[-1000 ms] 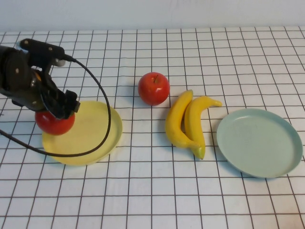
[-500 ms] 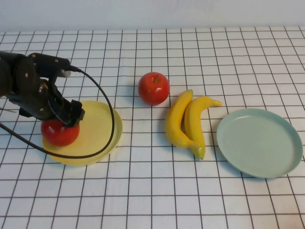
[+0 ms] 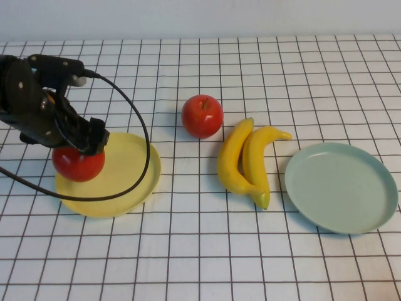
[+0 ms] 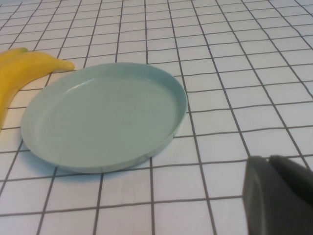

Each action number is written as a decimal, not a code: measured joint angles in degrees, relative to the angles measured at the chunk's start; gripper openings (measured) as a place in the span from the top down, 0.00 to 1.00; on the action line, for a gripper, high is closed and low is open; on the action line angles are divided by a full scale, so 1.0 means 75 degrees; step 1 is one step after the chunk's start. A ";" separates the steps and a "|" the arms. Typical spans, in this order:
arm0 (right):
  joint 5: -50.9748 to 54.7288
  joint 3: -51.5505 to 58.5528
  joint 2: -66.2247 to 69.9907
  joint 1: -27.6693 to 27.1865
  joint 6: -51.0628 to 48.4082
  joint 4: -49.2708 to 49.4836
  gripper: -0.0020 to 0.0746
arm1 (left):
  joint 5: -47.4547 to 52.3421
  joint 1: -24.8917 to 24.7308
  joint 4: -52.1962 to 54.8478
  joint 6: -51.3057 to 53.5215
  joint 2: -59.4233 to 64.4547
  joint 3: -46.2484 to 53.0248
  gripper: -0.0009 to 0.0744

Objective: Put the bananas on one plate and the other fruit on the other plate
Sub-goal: Put one type of fruit in the left plate

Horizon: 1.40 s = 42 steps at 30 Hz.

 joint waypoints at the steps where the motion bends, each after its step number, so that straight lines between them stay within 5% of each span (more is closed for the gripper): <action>1: 0.0000 0.0000 0.0000 0.0000 0.0000 0.0000 1.00 | 0.0000 0.0000 0.0000 0.0000 0.0000 0.0000 0.21; 8: 0.0000 0.0000 0.0000 0.0000 0.0000 0.0000 1.00 | -0.0154 0.0000 -0.0286 0.0624 0.0000 0.0223 0.20; 13: 0.0000 0.0000 0.0000 0.0000 0.0000 0.0000 1.00 | -0.0223 0.0000 -0.0326 0.0855 0.0093 0.0274 0.10; 42: 0.0000 0.0000 0.0000 0.0000 0.0000 0.0000 1.00 | 0.0396 0.0000 -0.1200 0.1072 -0.0266 -0.0253 0.10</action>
